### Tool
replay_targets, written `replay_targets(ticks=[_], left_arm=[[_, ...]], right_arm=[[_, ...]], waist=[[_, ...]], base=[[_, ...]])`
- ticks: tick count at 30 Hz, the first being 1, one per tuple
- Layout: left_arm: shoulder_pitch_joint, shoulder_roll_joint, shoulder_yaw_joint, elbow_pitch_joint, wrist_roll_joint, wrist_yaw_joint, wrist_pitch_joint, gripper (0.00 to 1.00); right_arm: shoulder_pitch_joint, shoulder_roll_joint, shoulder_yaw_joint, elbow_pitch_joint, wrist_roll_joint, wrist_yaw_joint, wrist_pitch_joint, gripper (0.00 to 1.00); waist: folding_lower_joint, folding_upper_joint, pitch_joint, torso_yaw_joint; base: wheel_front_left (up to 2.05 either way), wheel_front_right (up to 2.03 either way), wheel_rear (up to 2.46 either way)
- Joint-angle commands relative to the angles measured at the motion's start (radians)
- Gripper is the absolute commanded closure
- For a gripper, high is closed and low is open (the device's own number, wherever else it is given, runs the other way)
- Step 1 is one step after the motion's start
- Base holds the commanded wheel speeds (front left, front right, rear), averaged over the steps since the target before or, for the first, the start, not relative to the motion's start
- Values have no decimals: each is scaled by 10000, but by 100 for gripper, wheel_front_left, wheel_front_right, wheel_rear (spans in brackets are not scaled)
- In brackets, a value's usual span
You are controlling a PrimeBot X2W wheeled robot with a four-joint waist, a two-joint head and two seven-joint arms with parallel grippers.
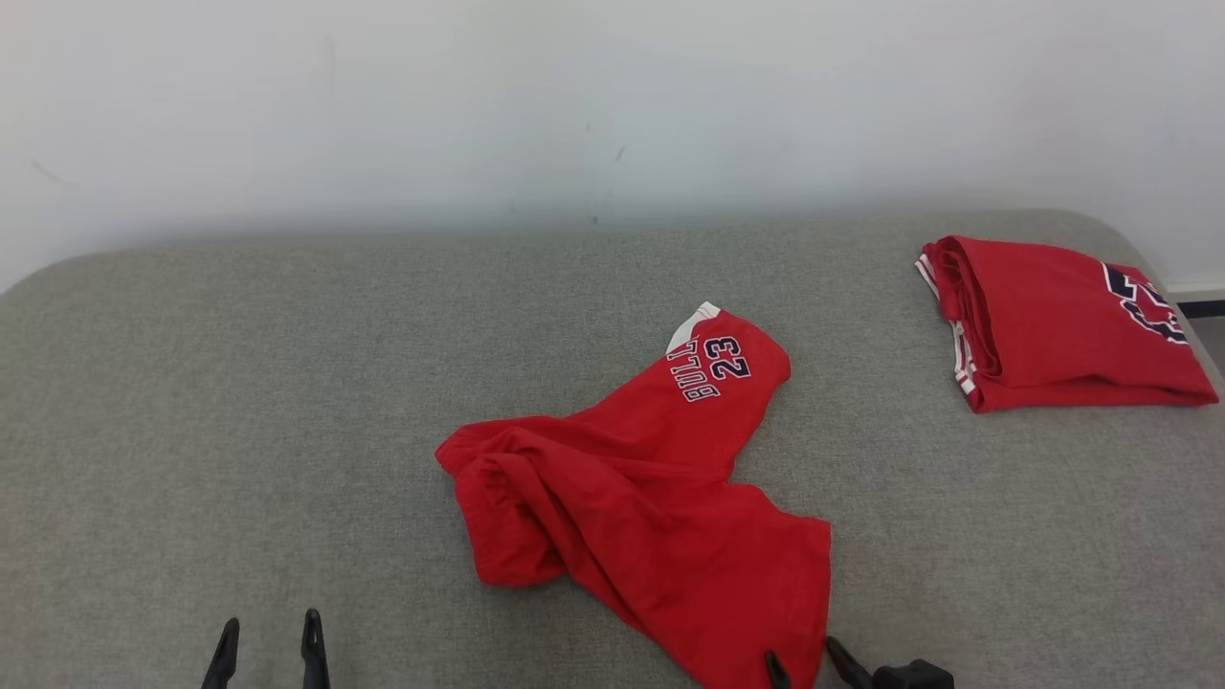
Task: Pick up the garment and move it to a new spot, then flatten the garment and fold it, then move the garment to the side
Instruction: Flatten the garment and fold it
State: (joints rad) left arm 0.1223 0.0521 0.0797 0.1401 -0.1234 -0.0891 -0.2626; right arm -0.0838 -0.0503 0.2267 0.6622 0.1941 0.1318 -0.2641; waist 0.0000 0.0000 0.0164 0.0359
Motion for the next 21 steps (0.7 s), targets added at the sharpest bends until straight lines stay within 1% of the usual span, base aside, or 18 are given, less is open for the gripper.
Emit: replay_targets(ticks=[1,2,3,4,5,7,10,16,21], left_arm=[[-62,-21,3,34,-82,-3,-29,0],[-75,-22,-18,53,-95,5,-29,0],[-82,-21,-28,75,-113,18,-29,0],[-93,-21,-43,84,-125,37,-29,0],[-99,-22,-56,94,-135,53,-29,0],[-96,-22,-84,127,-137,56,-29,0],[-79,-21,-114,150,-115,53,-29,0],[4,-22,-147,168,-155,69,-29,0],[6,-24,-289,264,-253,85,-29,0]], right_arm=[[-117,7,111,225,67,-29,7,1],[-146,4,213,476,142,-29,5,13],[-224,4,325,722,250,-29,7,54],[-363,4,415,950,351,-29,10,75],[-462,0,510,1180,437,-29,16,100],[-643,21,687,1539,687,-29,17,100],[-874,7,559,1596,758,-29,16,100],[-1086,-533,-745,1051,937,-29,7,100],[-1174,-1284,-1690,602,880,-29,5,100]], waist=[[0,0,-9,63],[0,0,-16,89],[0,0,-23,110],[0,0,-26,121],[0,0,-30,129],[0,0,-34,132],[0,0,-36,120],[0,0,-38,-5],[0,0,-52,-111]], base=[[0,0,0],[0,0,0],[0,0,0],[0,0,0],[0,0,0],[0,0,0],[0,0,0],[0,0,0],[0,0,0]])
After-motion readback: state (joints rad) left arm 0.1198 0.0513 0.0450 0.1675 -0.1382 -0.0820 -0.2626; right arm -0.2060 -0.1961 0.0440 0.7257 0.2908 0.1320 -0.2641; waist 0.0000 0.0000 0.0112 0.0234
